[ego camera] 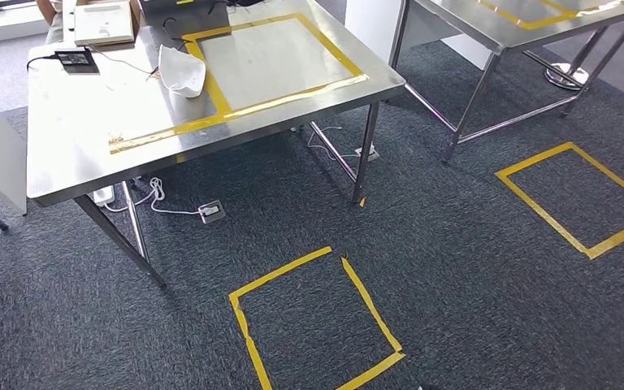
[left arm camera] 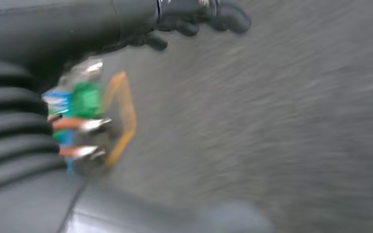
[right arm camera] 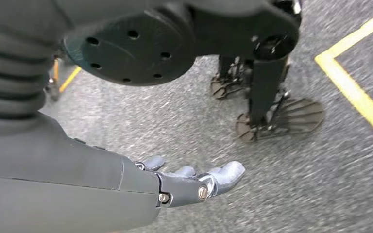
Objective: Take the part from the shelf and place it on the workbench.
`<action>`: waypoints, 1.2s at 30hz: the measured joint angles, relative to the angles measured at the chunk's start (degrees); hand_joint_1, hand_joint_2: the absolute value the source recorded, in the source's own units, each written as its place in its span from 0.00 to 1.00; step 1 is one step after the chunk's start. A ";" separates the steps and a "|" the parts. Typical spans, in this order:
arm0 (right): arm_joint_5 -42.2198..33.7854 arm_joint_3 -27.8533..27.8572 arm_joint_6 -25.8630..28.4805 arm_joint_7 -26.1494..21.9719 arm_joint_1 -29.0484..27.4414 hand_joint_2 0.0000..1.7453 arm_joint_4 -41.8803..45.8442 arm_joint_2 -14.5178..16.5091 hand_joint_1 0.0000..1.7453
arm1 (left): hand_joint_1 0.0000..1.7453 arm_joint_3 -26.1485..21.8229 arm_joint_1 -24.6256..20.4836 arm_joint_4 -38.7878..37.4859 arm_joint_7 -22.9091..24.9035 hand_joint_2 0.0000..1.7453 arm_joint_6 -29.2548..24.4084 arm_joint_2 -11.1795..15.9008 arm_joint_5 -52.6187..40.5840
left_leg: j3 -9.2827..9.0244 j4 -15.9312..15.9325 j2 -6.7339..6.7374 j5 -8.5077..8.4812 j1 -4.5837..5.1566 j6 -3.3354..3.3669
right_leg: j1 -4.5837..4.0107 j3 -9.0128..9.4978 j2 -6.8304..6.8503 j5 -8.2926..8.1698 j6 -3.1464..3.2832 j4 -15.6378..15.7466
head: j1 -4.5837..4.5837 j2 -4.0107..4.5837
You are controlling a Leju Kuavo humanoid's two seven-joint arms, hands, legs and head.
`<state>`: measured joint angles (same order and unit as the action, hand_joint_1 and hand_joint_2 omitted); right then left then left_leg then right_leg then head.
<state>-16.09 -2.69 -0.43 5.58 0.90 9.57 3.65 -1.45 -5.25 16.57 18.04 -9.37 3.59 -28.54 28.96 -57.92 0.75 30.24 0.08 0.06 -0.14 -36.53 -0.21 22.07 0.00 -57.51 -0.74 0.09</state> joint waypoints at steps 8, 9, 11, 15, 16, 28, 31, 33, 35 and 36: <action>5.23 0.05 0.80 -0.71 -2.93 1.00 3.48 -0.99 0.00 | 0.00 -0.56 6.71 -0.71 -4.77 1.00 2.84 -1.50 10.47 | 0.12 0.04 -0.34 0.10 -0.06 0.00 | -0.04 -0.07 0.25 0.30 -0.16 -0.08 | 0.02 0.00; 6.03 0.09 0.80 -1.04 -3.41 1.00 4.02 -1.14 0.00 | 0.00 -0.56 7.23 -0.49 -5.74 1.00 3.30 -1.64 11.79 | 0.12 0.04 -0.34 0.10 -0.07 0.00 | -0.04 -0.08 0.26 0.30 -0.15 -0.09 | 0.02 0.00; 7.65 0.17 0.79 -1.79 -4.39 0.75 5.14 -1.40 0.00 | 0.00 -0.56 8.26 0.17 -7.69 1.00 4.22 -1.93 14.45 | 0.12 0.04 -0.33 0.10 -0.07 0.00 | -0.04 -0.09 0.25 0.30 -0.15 -0.12 | 0.02 0.00; 10.84 0.51 0.70 -3.20 -6.29 0.00 7.45 -1.93 0.00 | 0.00 -0.49 10.25 1.87 -11.59 0.00 6.06 -2.50 19.71 | 0.12 0.04 -0.33 0.09 -0.07 -0.02 | -0.06 -0.11 0.26 0.30 -0.15 -0.18 | 0.02 0.00; 11.62 0.63 0.66 -3.57 -6.73 0.00 8.01 -2.07 0.00 | 0.00 -0.45 10.71 2.32 -12.55 0.00 6.52 -2.62 21.00 | 0.11 0.04 -0.33 0.08 -0.07 -0.02 | -0.06 -0.12 0.26 0.30 -0.15 -0.19 | 0.01 0.00; 16.08 1.62 0.53 -5.46 -9.10 0.00 11.52 -2.88 0.00 | 0.00 0.14 13.14 5.43 -18.00 0.00 9.21 -3.39 28.45 | 0.11 0.04 -0.33 0.07 -0.07 -0.05 | -0.08 -0.14 0.25 0.30 -0.14 -0.21 | 0.01 0.00; 16.09 1.62 0.51 -5.47 -9.16 0.00 11.64 -2.93 0.00 | 0.00 0.14 13.22 5.61 -18.01 0.00 9.21 -3.45 28.47 | 0.11 0.04 -0.33 0.06 -0.08 -0.05 | -0.08 -0.14 0.26 0.30 -0.13 -0.22 | 0.00 0.00; 16.09 1.62 0.51 -5.47 -9.22 0.00 11.68 -2.95 0.00 | 0.00 0.14 13.24 5.70 -18.01 0.00 9.21 -3.49 28.47 | 0.11 0.03 -0.33 0.06 -0.07 -0.05 | -0.08 -0.14 0.25 0.29 -0.14 -0.22 | 0.00 0.00; 16.09 1.63 0.51 -5.47 -9.38 0.00 11.69 -2.95 0.00 | 0.00 0.14 13.21 5.85 -18.02 0.00 9.21 -3.52 28.48 | 0.10 0.00 -0.28 0.07 0.00 -0.04 | -0.04 -0.17 0.23 0.24 -0.21 -0.20 | 0.01 0.00; 16.09 1.64 0.51 -5.47 -9.58 0.00 11.69 -2.95 0.00 | 0.00 0.14 13.17 6.03 -18.03 0.00 9.21 -3.52 28.48 | 0.10 -0.02 -0.24 0.07 0.08 -0.03 | -0.01 -0.19 0.20 0.20 -0.26 -0.19 | 0.01 0.00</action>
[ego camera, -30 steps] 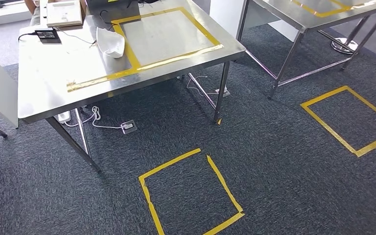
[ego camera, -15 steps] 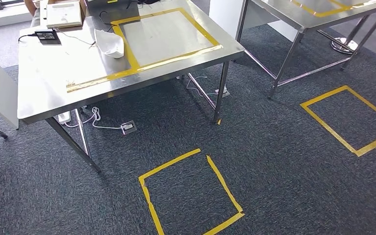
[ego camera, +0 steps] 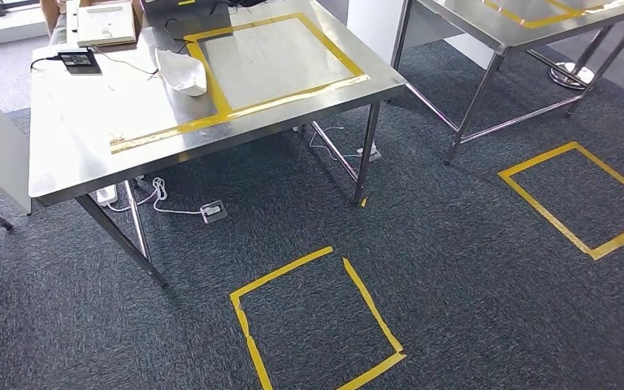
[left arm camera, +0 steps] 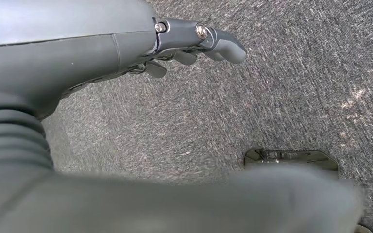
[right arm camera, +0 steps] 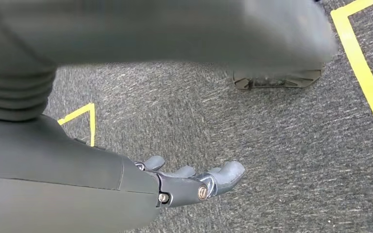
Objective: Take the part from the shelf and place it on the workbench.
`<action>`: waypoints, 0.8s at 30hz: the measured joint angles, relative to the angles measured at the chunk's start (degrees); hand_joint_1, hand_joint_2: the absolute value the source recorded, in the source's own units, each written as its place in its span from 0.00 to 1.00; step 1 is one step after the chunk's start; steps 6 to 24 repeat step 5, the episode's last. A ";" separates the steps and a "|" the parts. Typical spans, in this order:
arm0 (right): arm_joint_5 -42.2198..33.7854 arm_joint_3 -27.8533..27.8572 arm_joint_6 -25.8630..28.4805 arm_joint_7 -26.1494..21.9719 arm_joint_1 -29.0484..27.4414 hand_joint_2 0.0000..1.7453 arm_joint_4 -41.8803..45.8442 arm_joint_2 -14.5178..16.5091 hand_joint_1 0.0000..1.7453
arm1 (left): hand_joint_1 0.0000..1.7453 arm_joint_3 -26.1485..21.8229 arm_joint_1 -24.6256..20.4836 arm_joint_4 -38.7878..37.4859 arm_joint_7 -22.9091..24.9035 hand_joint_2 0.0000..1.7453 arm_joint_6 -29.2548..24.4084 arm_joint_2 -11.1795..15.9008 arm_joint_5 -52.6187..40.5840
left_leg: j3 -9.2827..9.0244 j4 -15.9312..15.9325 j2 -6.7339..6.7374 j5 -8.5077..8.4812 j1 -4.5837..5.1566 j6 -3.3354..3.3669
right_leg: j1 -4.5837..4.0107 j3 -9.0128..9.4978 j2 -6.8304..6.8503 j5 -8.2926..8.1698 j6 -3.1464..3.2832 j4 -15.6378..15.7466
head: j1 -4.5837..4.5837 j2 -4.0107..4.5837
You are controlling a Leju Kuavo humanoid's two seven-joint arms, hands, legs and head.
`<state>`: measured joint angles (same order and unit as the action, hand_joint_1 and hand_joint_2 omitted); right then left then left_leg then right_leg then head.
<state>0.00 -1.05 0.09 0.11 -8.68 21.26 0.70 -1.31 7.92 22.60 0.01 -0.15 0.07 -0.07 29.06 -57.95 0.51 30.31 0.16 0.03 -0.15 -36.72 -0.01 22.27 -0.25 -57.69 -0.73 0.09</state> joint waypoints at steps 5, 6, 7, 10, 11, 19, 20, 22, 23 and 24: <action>0.00 0.03 -0.02 0.03 -2.05 0.00 -0.99 0.00 0.00 | 0.00 0.00 -1.37 2.44 -0.03 0.00 0.00 0.00 0.00 | 0.06 -0.15 0.15 0.00 0.32 0.13 | 0.13 -0.10 -0.15 -0.17 -0.25 0.01 | 0.01 0.00; 0.00 0.03 -0.02 0.03 -2.05 0.00 -0.99 0.00 0.00 | 0.00 0.00 -1.37 2.44 -0.03 0.00 0.00 0.00 0.00 | 0.06 -0.15 0.15 0.00 0.32 0.13 | 0.13 -0.10 -0.15 -0.17 -0.25 0.01 | 0.01 0.00; 0.00 0.03 -0.02 0.03 -2.05 0.00 -0.99 0.00 0.00 | 0.00 0.00 -1.37 2.44 -0.03 0.00 0.00 0.00 0.00 | 0.06 -0.15 0.15 0.00 0.32 0.13 | 0.13 -0.10 -0.15 -0.17 -0.25 0.01 | 0.01 0.00; 0.00 0.03 -0.02 0.03 -2.05 0.00 -0.99 0.00 0.00 | 0.00 0.00 -1.37 2.44 -0.03 0.00 0.00 0.00 0.00 | 0.06 -0.15 0.15 0.00 0.32 0.13 | 0.13 -0.10 -0.15 -0.17 -0.25 0.01 | 0.01 0.00; 0.00 0.03 -0.02 0.03 -2.05 0.00 -0.99 0.00 0.00 | 0.00 0.00 -1.37 2.44 -0.03 0.00 0.00 0.00 0.00 | 0.06 -0.15 0.15 0.00 0.32 0.13 | 0.13 -0.10 -0.15 -0.17 -0.25 0.01 | 0.01 0.00; 0.00 0.03 -0.02 0.03 -2.05 0.00 -0.99 0.00 0.00 | 0.00 0.00 -1.37 2.44 -0.03 0.00 0.00 0.00 0.00 | 0.06 -0.15 0.15 0.00 0.32 0.13 | 0.13 -0.10 -0.15 -0.17 -0.25 0.01 | 0.01 0.00; 0.00 0.03 -0.02 0.03 -2.05 0.00 -0.99 0.00 0.00 | 0.00 0.00 -1.37 2.44 -0.03 0.00 0.00 0.00 0.00 | 0.06 -0.15 0.15 0.00 0.32 0.13 | 0.13 -0.10 -0.15 -0.17 -0.25 0.01 | 0.01 0.00; 0.00 0.03 -0.02 0.03 -2.05 0.00 -0.99 0.00 0.00 | 0.00 0.00 -1.37 2.44 -0.03 0.00 0.00 0.00 0.00 | 0.06 -0.15 0.15 0.00 0.32 0.13 | 0.13 -0.10 -0.15 -0.17 -0.25 0.01 | 0.01 0.00; 0.00 0.03 -0.02 0.03 -2.05 0.00 -0.99 0.00 0.00 | 0.00 0.00 -1.37 2.44 -0.03 0.00 0.00 0.00 0.00 | 0.06 -0.15 0.15 0.00 0.32 0.13 | 0.13 -0.10 -0.15 -0.17 -0.25 0.01 | 0.01 0.00; 0.00 0.03 -0.02 0.03 -2.05 0.00 -0.99 0.00 0.00 | 0.00 0.00 -1.37 2.44 -0.03 0.00 0.00 0.00 0.00 | 0.06 -0.15 0.15 0.00 0.32 0.13 | 0.13 -0.10 -0.15 -0.17 -0.25 0.01 | 0.01 0.00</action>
